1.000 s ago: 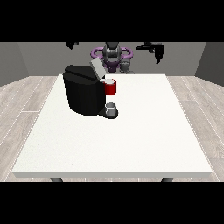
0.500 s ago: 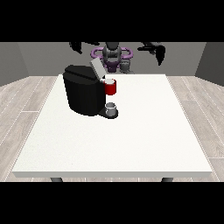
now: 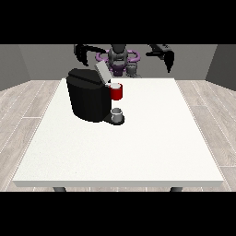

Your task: Insert the coffee pod into the coffee machine and close the lid

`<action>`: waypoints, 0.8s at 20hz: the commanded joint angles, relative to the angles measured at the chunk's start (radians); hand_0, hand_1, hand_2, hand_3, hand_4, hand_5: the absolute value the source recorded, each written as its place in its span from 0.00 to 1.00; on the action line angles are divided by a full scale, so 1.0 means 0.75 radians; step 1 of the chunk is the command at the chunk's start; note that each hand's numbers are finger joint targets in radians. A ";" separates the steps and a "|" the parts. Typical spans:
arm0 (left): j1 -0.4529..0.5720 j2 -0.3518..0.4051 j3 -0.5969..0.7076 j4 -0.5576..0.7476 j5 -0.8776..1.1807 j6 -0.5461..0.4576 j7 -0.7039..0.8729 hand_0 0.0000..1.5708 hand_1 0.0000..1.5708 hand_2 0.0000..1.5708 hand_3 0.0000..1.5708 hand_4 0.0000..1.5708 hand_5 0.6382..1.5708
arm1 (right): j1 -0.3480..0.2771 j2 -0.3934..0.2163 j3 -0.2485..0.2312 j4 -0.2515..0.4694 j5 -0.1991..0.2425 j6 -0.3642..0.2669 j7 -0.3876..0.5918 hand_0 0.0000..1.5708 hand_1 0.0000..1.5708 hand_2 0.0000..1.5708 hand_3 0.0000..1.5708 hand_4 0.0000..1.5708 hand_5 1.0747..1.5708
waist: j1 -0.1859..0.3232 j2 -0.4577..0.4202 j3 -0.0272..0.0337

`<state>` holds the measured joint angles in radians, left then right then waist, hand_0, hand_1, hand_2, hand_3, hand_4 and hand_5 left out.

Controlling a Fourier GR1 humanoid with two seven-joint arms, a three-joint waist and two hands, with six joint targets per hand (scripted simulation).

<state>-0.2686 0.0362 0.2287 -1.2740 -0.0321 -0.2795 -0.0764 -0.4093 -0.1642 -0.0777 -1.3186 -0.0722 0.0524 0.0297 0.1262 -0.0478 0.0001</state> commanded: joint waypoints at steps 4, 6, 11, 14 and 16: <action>0.058 0.031 -0.038 -0.109 0.013 0.044 -0.008 0.00 0.00 0.00 0.00 0.00 1.00 | -0.065 0.018 0.000 0.138 0.026 0.026 -0.087 0.00 0.00 0.00 0.00 0.00 1.00 | -0.032 0.079 0.0000; 0.039 0.056 -0.007 -0.083 0.025 0.043 -0.098 0.00 0.00 0.00 0.00 0.00 1.00 | -0.109 0.034 0.025 0.144 0.072 -0.006 -0.124 0.00 0.00 0.00 0.00 0.00 1.00 | -0.036 0.123 -0.0002; 0.078 -0.027 -0.097 -0.165 0.020 0.107 -0.010 0.00 0.00 0.00 0.00 0.00 1.00 | -0.220 -0.023 -0.007 0.238 0.069 0.042 -0.041 0.00 0.00 0.00 0.00 0.00 1.00 | -0.015 0.099 -0.0001; 0.063 0.048 -0.056 -0.150 0.037 0.102 -0.008 0.00 0.00 0.00 0.00 0.00 1.00 | -0.222 -0.007 0.001 0.281 0.105 0.029 -0.104 0.00 0.00 0.00 0.00 0.00 1.00 | -0.021 0.133 0.0000; 0.064 0.022 -0.099 -0.176 0.027 0.118 0.004 0.00 0.00 0.00 0.00 0.00 1.00 | -0.253 0.013 -0.004 0.315 0.091 0.038 -0.100 0.00 0.00 0.00 0.00 0.00 1.00 | -0.013 0.133 0.0000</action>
<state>-0.2214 0.0633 0.1849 -1.3842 0.0013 -0.2159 -0.0800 -0.5672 -0.1588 -0.0738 -1.1365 -0.0055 0.0684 -0.0332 0.1118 0.0346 -0.0013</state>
